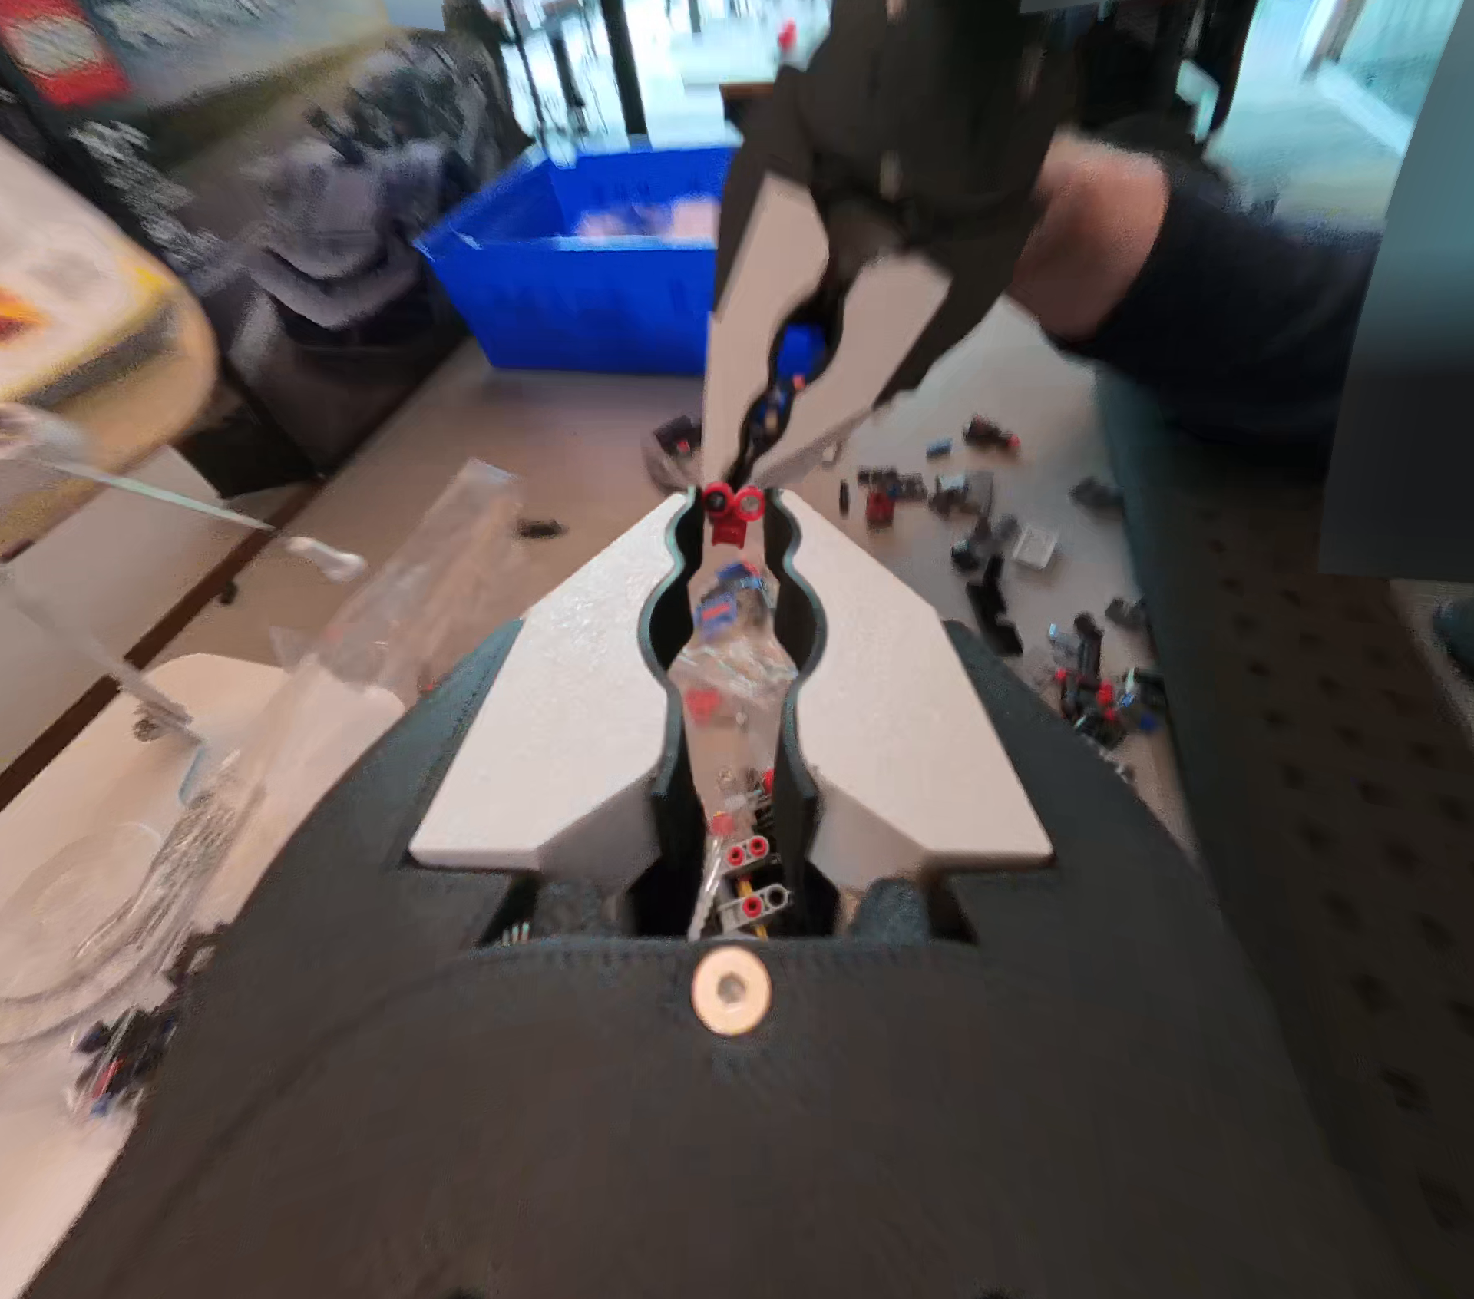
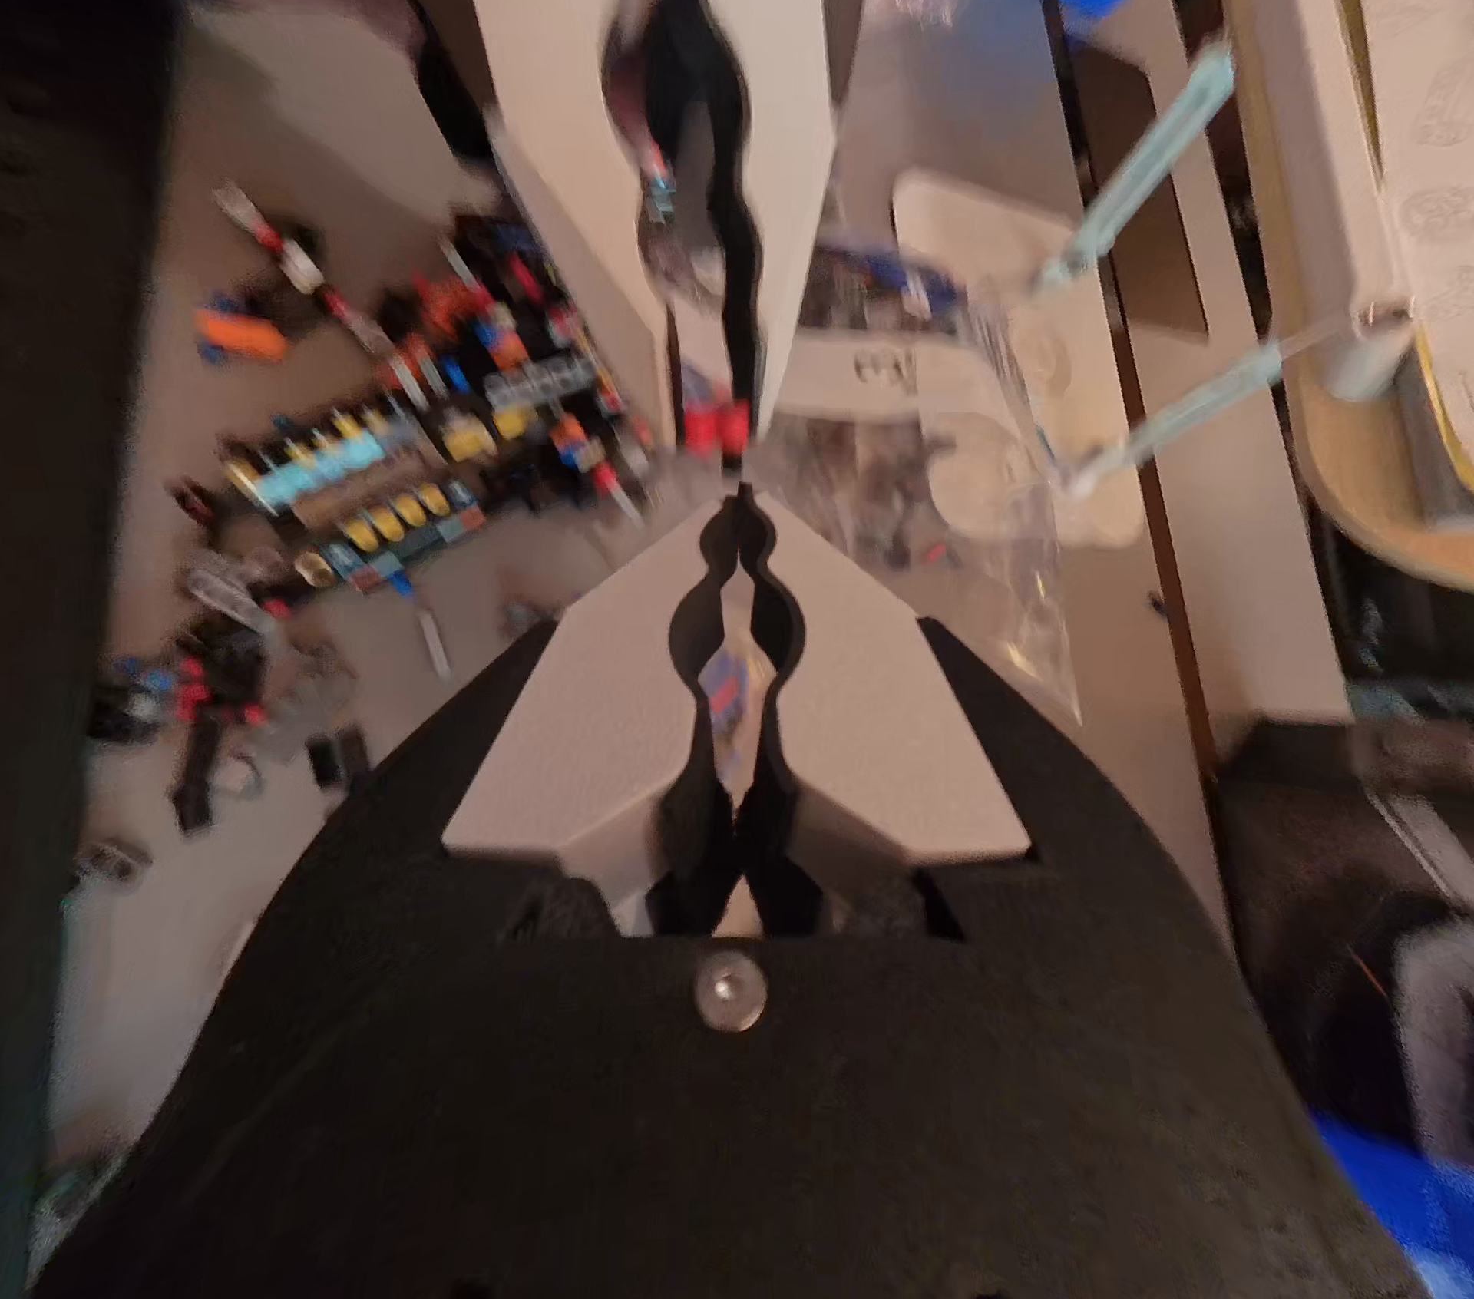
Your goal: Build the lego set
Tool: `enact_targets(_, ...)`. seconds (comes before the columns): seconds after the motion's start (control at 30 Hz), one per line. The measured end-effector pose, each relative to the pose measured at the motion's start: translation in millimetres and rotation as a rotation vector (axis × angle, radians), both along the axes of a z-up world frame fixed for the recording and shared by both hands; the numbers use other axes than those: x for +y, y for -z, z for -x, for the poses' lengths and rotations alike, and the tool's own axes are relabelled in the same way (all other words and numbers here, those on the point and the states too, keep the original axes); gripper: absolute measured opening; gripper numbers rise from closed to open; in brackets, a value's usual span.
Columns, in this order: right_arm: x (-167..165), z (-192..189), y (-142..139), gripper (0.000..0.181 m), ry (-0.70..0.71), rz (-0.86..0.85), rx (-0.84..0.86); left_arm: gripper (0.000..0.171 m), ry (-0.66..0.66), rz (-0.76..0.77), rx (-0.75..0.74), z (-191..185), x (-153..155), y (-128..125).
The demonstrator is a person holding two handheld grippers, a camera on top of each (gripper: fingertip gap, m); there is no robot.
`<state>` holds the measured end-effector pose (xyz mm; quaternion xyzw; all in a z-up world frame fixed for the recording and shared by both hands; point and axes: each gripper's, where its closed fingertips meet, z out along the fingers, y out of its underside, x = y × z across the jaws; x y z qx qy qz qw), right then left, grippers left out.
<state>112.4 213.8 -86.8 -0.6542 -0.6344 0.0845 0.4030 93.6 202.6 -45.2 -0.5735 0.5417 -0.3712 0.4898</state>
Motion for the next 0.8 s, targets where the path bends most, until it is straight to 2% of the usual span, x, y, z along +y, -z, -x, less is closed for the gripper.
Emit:
enact_targets(0.03, 9.1, -16.8, 12.4, 0.000, 0.056, -0.007, -0.077, 0.012, -0.010, 0.030, -0.087, 14.3, 4.3, -19.1)
enact_targets(0.07, 10.3, -24.2, 17.2, 0.000, 0.064, 0.026, -0.054, 0.011, -0.013, 0.026, -0.141, 26.7, 5.4, -31.8)
enact_targets(0.13, -1.0, -17.9, -4.1, 0.000, 0.018, 0.073, 0.096, 0.012, -0.018, 0.009, -0.101, 29.2, 4.3, -24.3)
enact_targets(0.2, 0.2, -16.4, -13.3, 0.000, 0.029, 0.035, 0.099, 0.012, -0.010, 0.019, -0.067, 15.7, 3.6, -13.3)
enact_targets(0.3, 13.0, -25.8, 17.0, 0.000, 0.077, 0.109, 0.042, 0.012, -0.003, 0.032, -0.028, 5.9, 5.5, -4.4)
enact_targets(0.37, 20.9, -32.0, 27.6, 0.000, 0.110, 0.167, 0.049, 0.012, -0.016, 0.037, -0.021, 7.5, 8.7, -0.5)
enact_targets(0.43, 21.3, -29.4, 20.3, 0.000, 0.103, 0.170, 0.094, 0.012, -0.018, 0.035, -0.031, 9.3, 9.4, -1.2)
enact_targets(0.6, 4.4, -0.6, -18.5, 0.000, 0.013, 0.175, 0.297, 0.012, -0.002, 0.021, -0.031, 6.4, 5.9, -1.4)
enact_targets(0.8, 6.4, 15.0, -22.1, 0.009, 0.015, 0.005, 0.243, 0.012, 0.004, 0.043, -0.011, -1.3, 5.2, 7.2)
